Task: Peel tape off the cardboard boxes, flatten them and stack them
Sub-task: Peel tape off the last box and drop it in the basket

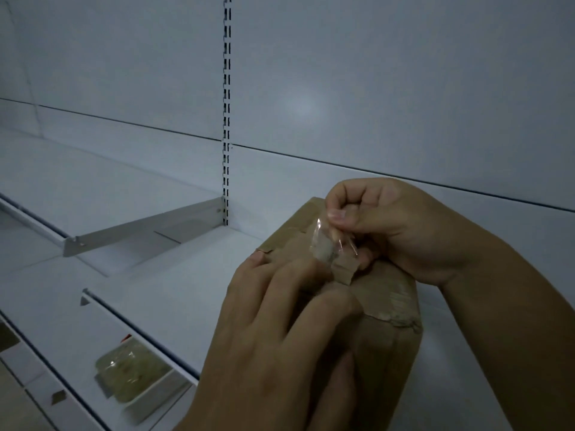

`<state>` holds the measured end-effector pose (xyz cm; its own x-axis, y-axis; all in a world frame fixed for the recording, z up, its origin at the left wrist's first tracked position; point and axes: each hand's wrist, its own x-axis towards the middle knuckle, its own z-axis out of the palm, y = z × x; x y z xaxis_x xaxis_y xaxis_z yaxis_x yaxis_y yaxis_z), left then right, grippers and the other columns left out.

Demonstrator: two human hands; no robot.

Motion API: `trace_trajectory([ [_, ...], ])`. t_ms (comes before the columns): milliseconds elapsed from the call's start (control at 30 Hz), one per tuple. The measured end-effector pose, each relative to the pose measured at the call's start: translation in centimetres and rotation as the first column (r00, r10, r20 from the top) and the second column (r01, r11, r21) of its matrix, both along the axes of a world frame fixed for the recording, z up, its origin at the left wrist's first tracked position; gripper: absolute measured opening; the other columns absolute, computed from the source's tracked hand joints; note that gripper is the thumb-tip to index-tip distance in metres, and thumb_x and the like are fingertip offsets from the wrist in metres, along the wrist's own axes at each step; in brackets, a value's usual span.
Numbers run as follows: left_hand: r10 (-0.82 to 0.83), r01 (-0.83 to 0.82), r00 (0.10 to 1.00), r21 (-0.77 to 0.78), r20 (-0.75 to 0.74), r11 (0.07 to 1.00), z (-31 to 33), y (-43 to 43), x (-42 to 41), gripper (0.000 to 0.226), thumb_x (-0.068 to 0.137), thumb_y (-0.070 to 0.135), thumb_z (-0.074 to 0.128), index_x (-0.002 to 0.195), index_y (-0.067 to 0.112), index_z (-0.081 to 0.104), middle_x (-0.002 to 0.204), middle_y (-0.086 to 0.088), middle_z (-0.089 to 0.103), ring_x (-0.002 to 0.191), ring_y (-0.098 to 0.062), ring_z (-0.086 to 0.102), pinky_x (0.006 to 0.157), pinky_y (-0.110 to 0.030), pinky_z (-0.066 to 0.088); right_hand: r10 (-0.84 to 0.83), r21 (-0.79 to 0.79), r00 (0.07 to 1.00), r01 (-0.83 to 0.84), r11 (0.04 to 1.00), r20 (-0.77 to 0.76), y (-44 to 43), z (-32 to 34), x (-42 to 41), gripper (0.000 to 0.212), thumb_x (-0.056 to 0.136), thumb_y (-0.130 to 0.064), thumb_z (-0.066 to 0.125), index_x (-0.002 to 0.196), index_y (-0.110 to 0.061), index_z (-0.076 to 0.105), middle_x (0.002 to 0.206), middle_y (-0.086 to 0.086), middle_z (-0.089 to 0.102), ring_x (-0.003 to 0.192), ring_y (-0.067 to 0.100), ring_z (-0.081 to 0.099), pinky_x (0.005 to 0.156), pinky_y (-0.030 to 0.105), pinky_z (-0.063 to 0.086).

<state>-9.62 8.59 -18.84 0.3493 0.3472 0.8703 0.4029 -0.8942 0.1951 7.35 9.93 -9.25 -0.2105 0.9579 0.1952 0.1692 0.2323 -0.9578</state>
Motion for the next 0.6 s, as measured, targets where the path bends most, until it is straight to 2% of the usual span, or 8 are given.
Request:
trace_trajectory([
  [100, 0.022, -0.022, 1.000, 0.020, -0.014, 1.000, -0.4, 0.4, 0.3, 0.042, 0.069, 0.042, 0.056, 0.111, 0.038, 0.053, 0.114, 0.008, 0.051, 0.112, -0.016, 0.046, 0.105, -0.042, 0.032, -0.022, -0.003, 1.000, 0.022, 1.000, 0.006, -0.1, 0.2, -0.1, 0.015, 0.072, -0.012, 0.069, 0.070, -0.008, 0.054, 0.054, 0.001, 0.057, 0.044, 0.005, 0.051, 0.037, 0.014, 0.043],
  [200, 0.009, -0.008, 1.000, -0.048, 0.027, 0.999, -0.3, 0.1, 0.1, 0.039, 0.072, 0.044, 0.058, 0.111, 0.042, 0.057, 0.125, 0.008, 0.045, 0.119, -0.022, 0.048, 0.099, -0.039, 0.038, -0.068, 0.006, 0.997, 0.069, 0.998, -0.044, 0.0, 0.3, -0.2, 0.012, 0.065, -0.018, 0.060, 0.068, -0.008, 0.054, 0.051, 0.000, 0.055, 0.042, 0.004, 0.049, 0.035, 0.014, 0.040],
  [267, -0.003, 0.003, 1.000, -0.025, 0.013, 1.000, 0.1, 0.3, 0.1, 0.033, 0.074, 0.045, 0.058, 0.107, 0.041, 0.059, 0.125, 0.013, 0.049, 0.117, -0.020, 0.050, 0.097, -0.039, 0.039, -0.105, -0.004, 0.990, 0.105, 0.995, -0.095, 0.1, 0.4, -0.2, 0.009, 0.067, -0.016, 0.060, 0.068, -0.008, 0.054, 0.052, 0.000, 0.054, 0.041, 0.004, 0.048, 0.034, 0.013, 0.038],
  [333, -0.032, 0.034, 0.999, 0.045, -0.041, 0.998, 0.5, 0.1, 0.1, 0.029, 0.073, 0.042, 0.057, 0.102, 0.037, 0.058, 0.117, 0.017, 0.059, 0.110, -0.013, 0.051, 0.097, -0.039, 0.037, -0.171, -0.011, 0.973, 0.172, 0.985, -0.157, 0.4, 0.5, 0.1, 0.012, 0.081, -0.008, 0.057, 0.069, -0.009, 0.055, 0.055, 0.000, 0.053, 0.043, 0.004, 0.047, 0.033, 0.014, 0.038],
  [400, -0.091, 0.095, 0.992, 0.043, -0.085, 0.995, 1.4, 0.0, -0.3, 0.026, 0.073, 0.041, 0.055, 0.098, 0.037, 0.057, 0.115, 0.021, 0.061, 0.109, -0.009, 0.052, 0.098, -0.034, 0.033, -0.303, 0.032, 0.939, 0.312, 0.950, -0.163, 0.7, 0.8, 0.8, 0.022, 0.091, -0.007, 0.051, 0.071, -0.012, 0.055, 0.059, -0.001, 0.052, 0.046, 0.004, 0.047, 0.034, 0.014, 0.038],
  [500, -0.169, 0.166, 0.959, -0.031, -0.230, 0.986, 2.3, 4.7, -2.1, 0.022, 0.086, 0.045, 0.046, 0.105, 0.038, 0.055, 0.119, 0.036, 0.052, 0.117, 0.007, 0.048, 0.105, -0.030, 0.030, -0.525, 0.181, 0.842, 0.539, 0.823, -0.125, 0.6, 2.0, 3.2, 0.025, 0.094, -0.008, 0.050, 0.072, -0.017, 0.054, 0.063, -0.003, 0.054, 0.044, 0.002, 0.048, 0.037, 0.015, 0.039],
  [567, -0.217, 0.217, 0.886, -0.046, -0.409, 0.975, 1.9, 8.5, -4.6, 0.027, 0.096, 0.052, 0.035, 0.114, 0.039, 0.050, 0.123, 0.045, 0.046, 0.116, 0.018, 0.044, 0.106, -0.036, 0.038, -0.581, 0.220, 0.806, 0.591, 0.776, -0.114, 0.0, 2.8, 5.4, 0.024, 0.095, -0.009, 0.050, 0.073, -0.017, 0.053, 0.066, -0.002, 0.056, 0.044, 0.003, 0.050, 0.040, 0.015, 0.042],
  [600, -0.224, 0.191, 0.878, -0.119, -0.422, 0.974, 2.3, 9.5, -5.8, 0.032, 0.095, 0.055, 0.036, 0.114, 0.039, 0.054, 0.119, 0.041, 0.053, 0.111, 0.017, 0.051, 0.096, -0.044, 0.048, -0.581, 0.214, 0.807, 0.590, 0.779, -0.108, -0.2, 3.0, 6.1, 0.024, 0.095, -0.010, 0.049, 0.073, -0.017, 0.053, 0.065, -0.002, 0.057, 0.046, 0.004, 0.052, 0.041, 0.016, 0.043],
])
